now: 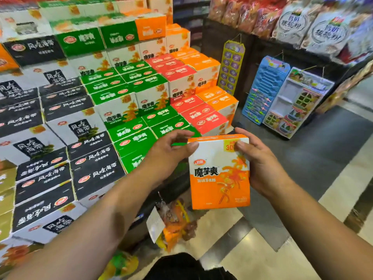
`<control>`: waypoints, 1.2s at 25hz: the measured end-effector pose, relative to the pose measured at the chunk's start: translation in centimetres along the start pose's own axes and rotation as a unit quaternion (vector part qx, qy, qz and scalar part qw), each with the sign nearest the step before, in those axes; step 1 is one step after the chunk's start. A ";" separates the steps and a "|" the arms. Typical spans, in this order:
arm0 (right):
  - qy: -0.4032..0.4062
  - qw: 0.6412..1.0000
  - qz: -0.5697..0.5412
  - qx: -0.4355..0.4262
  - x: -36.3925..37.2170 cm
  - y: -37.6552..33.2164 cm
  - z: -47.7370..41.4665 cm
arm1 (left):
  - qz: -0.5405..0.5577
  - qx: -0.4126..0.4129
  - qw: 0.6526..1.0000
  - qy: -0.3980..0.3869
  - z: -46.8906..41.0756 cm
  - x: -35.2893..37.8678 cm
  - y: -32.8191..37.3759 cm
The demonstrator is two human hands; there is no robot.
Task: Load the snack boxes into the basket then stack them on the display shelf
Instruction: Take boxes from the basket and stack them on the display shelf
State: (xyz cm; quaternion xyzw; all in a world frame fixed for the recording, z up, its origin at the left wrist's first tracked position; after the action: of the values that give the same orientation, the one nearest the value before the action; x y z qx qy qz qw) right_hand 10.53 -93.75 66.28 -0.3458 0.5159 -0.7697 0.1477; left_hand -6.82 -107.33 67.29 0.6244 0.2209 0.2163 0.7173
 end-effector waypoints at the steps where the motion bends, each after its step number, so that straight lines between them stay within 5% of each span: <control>1: 0.014 1.000 0.006 -0.007 -0.7 -0.9 -1.4 | 0.003 0.001 1.000 -0.010 -1.9 0.8 0.4; 8: 0.133 0.987 0.066 -0.068 -5.8 -6.2 -9.1 | -0.009 0.015 0.997 -0.068 -12.9 6.6 1.9; 14: 0.110 0.982 0.140 -0.069 -10.1 -8.0 -13.9 | -0.054 0.026 0.994 -0.086 -18.2 10.2 1.4; 22: -0.037 0.978 0.205 -0.020 -15.8 -9.0 -22.0 | -0.190 0.073 0.979 0.003 -21.9 13.4 -0.4; 30: -0.224 0.936 0.271 0.036 -18.8 -8.4 -29.2 | -0.390 0.039 0.917 0.072 -23.3 15.3 -1.5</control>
State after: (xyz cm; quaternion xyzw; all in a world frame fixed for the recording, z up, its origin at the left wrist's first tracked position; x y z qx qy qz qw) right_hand 5.11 -58.97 59.99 -0.3512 0.5156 -0.6211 0.4744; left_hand -8.08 -79.91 62.24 0.4993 0.5063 -0.0446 0.7017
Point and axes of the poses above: each hand's wrist, its own z-axis away from the middle knuckle, its own x-axis out of the palm, y = z × x, the point moved 1 cm from there along -z, towards the middle knuckle, and after that the axes turned 3 degrees about y, right-handed, at the moved point
